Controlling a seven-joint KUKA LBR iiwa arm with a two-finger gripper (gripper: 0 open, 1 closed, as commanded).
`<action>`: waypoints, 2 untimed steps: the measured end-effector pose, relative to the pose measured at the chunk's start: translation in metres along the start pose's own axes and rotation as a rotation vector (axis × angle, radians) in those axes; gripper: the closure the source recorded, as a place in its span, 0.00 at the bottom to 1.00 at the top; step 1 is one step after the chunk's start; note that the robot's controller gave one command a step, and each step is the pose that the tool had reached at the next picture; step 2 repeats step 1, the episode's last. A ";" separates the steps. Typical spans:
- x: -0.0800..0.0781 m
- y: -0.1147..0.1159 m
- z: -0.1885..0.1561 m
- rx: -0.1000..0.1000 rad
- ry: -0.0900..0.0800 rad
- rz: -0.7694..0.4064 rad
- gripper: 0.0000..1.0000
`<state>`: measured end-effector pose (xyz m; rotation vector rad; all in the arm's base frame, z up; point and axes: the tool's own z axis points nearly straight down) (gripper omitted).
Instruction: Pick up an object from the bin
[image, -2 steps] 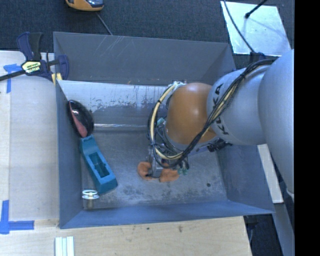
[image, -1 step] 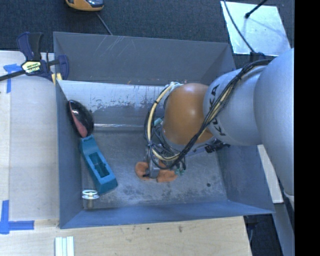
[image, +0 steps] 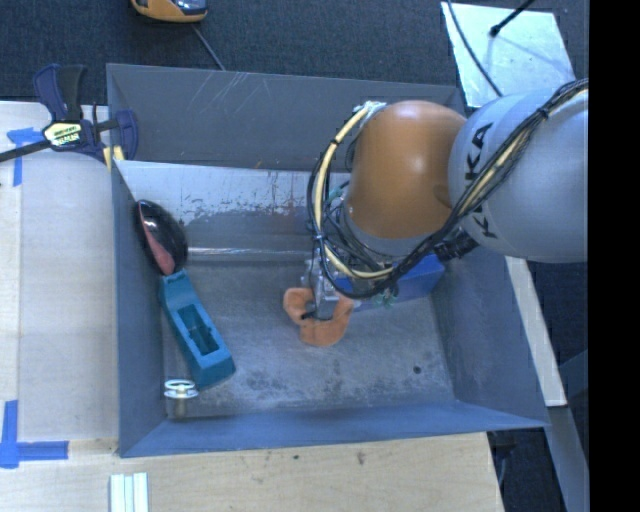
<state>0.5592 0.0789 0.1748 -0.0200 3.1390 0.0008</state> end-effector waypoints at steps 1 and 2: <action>0.000 0.000 0.000 0.000 0.000 0.001 1.00; 0.000 0.000 0.000 0.000 0.000 0.001 1.00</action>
Offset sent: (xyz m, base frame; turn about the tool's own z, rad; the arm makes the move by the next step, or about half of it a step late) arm 0.0215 0.0134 0.0967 0.0137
